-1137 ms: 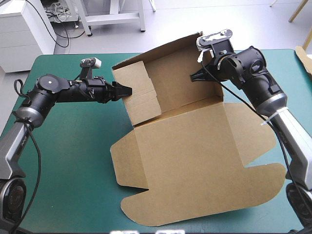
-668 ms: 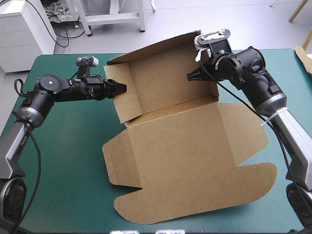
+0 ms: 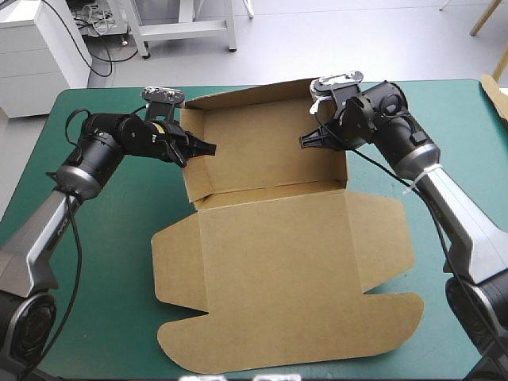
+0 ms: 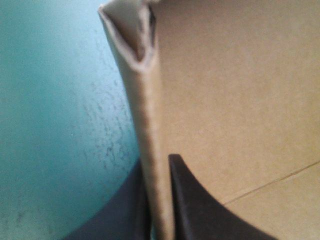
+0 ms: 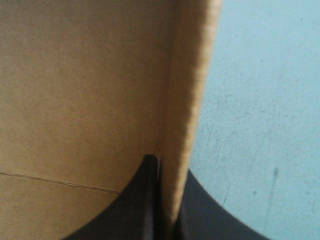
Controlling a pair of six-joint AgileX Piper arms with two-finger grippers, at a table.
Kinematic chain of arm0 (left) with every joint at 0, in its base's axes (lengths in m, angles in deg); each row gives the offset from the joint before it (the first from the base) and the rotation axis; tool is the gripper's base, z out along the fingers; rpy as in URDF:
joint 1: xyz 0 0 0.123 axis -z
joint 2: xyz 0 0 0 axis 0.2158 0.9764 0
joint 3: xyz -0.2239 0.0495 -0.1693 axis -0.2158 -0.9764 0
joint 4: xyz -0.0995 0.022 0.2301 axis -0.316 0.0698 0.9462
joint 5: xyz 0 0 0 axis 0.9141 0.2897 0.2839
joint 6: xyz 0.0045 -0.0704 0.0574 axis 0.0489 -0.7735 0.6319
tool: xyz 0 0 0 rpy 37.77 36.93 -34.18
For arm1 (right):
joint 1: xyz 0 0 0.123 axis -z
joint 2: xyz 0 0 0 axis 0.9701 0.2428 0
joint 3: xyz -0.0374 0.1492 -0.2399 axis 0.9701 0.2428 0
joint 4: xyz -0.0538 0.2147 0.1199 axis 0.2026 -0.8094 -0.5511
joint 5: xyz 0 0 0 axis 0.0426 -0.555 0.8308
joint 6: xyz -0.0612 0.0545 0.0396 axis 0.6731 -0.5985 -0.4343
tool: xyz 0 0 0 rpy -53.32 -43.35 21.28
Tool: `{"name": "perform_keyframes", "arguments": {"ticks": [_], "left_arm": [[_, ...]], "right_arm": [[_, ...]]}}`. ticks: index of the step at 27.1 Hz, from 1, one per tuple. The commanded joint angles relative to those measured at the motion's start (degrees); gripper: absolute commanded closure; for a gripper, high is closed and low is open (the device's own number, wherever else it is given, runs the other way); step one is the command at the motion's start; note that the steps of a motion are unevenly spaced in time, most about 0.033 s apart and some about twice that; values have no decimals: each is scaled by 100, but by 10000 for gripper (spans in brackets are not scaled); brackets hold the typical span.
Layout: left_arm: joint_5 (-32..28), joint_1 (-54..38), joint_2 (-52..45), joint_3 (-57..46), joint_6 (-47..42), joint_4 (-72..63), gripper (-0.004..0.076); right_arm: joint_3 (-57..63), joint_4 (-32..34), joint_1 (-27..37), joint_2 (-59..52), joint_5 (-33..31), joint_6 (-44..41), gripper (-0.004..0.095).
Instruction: Fold the box
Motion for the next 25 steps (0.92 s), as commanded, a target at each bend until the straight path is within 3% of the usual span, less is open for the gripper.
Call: {"name": "perform_keyframes", "arguments": {"ticks": [1, 6, 15, 25], "left_arm": [[201, 93, 68, 561, -29, 125, 731], [832, 93, 812, 1068, -231, 382, 731], [1380, 93, 1679, 1180, -166, 274, 731], [909, 93, 2088, 1180, -28, 249, 731]], "right_arm": [[-186, -265, 141, -95, -34, 173, 930], [-186, -775, 561, 185, -282, 376, 929], [-186, -759, 606, 928, -256, 598, 930], [-186, -746, 606, 1742, 162, 828, 924]]}}
